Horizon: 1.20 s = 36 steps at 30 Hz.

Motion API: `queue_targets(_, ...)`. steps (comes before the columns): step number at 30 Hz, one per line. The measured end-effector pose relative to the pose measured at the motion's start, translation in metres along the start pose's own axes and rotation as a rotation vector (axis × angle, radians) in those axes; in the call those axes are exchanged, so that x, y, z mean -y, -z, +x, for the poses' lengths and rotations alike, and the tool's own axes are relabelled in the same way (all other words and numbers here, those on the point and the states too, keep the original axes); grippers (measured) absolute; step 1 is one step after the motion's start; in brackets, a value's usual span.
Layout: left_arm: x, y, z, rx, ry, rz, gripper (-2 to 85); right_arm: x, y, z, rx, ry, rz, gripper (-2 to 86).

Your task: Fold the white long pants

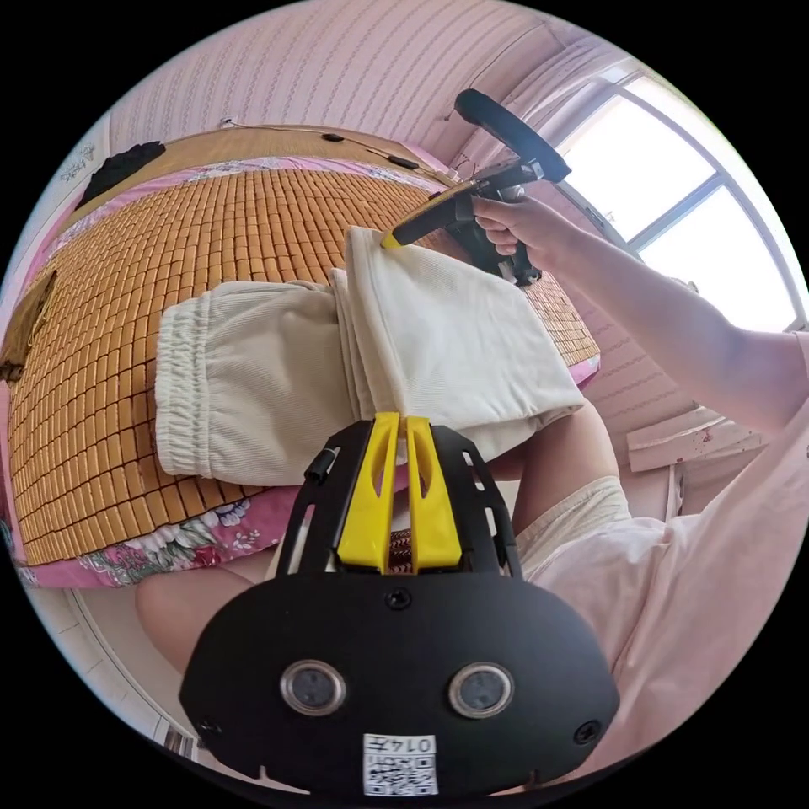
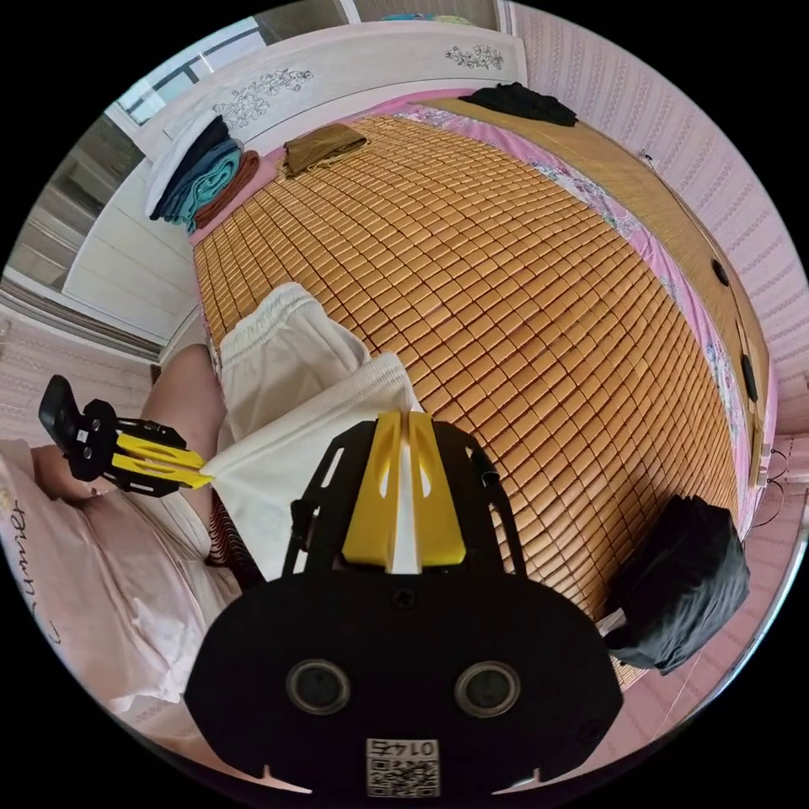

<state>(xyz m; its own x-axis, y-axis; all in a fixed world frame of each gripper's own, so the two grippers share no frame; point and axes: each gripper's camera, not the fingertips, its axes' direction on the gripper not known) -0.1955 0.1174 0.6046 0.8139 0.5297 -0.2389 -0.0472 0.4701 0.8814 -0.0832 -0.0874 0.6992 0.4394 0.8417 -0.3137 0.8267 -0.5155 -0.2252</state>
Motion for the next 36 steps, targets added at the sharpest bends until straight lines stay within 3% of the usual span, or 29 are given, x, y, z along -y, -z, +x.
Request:
queue_targets(2, -0.001, 0.0, -0.007, 0.032, 0.032, 0.013, 0.0, 0.018, -0.002, 0.002, 0.007, 0.014, -0.006, 3.0)
queue_targets(6, 0.002, -0.037, -0.035, -0.082, 0.14, -0.102, 5.6, 0.048, -0.047, 0.016, 0.072, -0.019, -0.232, 13.5)
queue_targets(9, 0.003, -0.03, -0.035, -0.069, 0.117, -0.083, 7.5, 0.056, -0.034, 0.022, 0.08, -0.001, -0.158, 15.3)
queue_targets(14, 0.004, -0.027, -0.043, -0.067, 0.127, -0.072, 8.6, 0.066, -0.044, 0.042, 0.256, -0.013, -0.208, 10.2)
queue_targets(20, 0.01, -0.036, -0.043, -0.137, 0.094, -0.086, 1.6, 0.054, -0.004, 0.036, 0.148, 0.087, -0.164, 3.8)
queue_targets(26, 0.01, -0.038, -0.033, -0.183, 0.072, -0.098, 0.0, 0.061, 0.006, 0.043, 0.169, 0.119, -0.225, 6.1)
queue_targets(30, 0.008, -0.035, -0.039, -0.146, 0.102, -0.097, 5.4, 0.069, -0.014, 0.046, 0.145, 0.081, -0.312, 19.1)
queue_targets(34, 0.012, -0.031, -0.041, -0.11, 0.096, -0.082, 10.4, 0.066, -0.029, 0.05, 0.166, 0.049, -0.318, 18.0)
queue_targets(36, 0.016, -0.04, -0.039, -0.126, 0.071, -0.103, 12.0, 0.058, -0.036, 0.053, 0.36, 0.048, -0.332, 11.3)
